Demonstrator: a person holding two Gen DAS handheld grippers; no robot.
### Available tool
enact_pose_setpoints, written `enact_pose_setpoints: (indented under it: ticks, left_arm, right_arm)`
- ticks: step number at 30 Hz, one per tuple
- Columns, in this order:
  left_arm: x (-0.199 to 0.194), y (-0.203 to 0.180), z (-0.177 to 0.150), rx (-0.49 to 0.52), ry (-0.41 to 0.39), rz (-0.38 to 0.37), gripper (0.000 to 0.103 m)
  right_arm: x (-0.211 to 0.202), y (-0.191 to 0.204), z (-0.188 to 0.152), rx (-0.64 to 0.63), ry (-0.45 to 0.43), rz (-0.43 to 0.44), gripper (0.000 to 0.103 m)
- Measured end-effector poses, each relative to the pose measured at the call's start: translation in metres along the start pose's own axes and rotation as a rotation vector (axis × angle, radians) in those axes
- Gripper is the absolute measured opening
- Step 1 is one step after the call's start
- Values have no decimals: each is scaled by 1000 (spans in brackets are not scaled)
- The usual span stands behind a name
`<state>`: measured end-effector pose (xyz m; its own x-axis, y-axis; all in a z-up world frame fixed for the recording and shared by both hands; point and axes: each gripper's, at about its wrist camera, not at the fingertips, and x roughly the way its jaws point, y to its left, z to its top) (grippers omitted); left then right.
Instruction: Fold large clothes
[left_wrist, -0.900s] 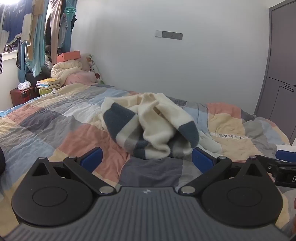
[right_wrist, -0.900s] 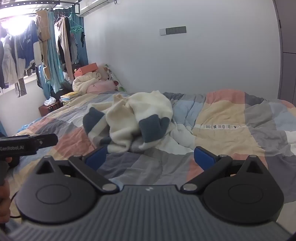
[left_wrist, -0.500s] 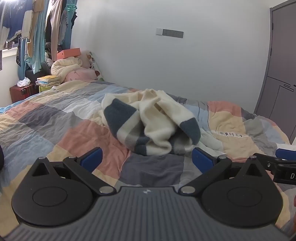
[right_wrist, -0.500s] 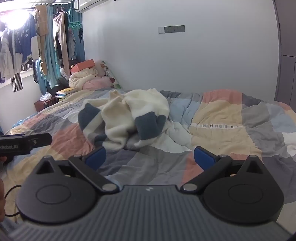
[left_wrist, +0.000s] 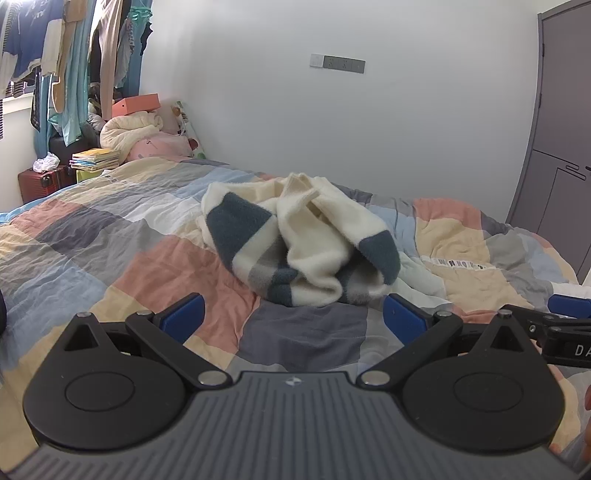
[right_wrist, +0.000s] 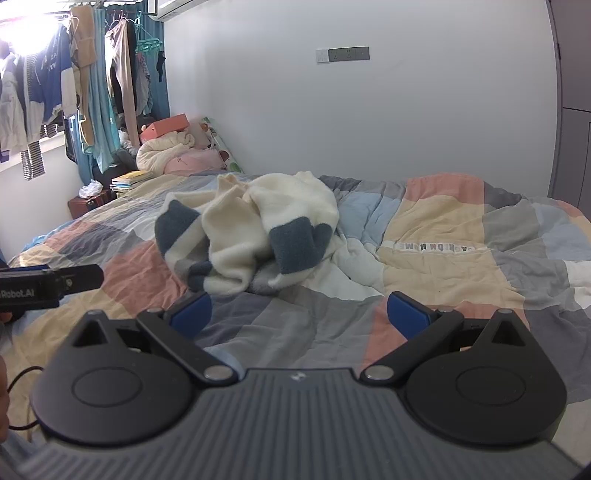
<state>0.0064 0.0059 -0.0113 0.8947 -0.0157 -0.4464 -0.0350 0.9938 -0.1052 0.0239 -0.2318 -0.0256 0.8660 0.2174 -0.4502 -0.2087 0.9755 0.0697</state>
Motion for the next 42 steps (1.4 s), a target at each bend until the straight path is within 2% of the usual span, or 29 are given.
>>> enact_pose_setpoints:
  ticks: [42]
  left_arm:
    - [-7,11,-3,-7,-8,16,103]
  right_arm:
    - [5,11,-6,-49,18,-22,103]
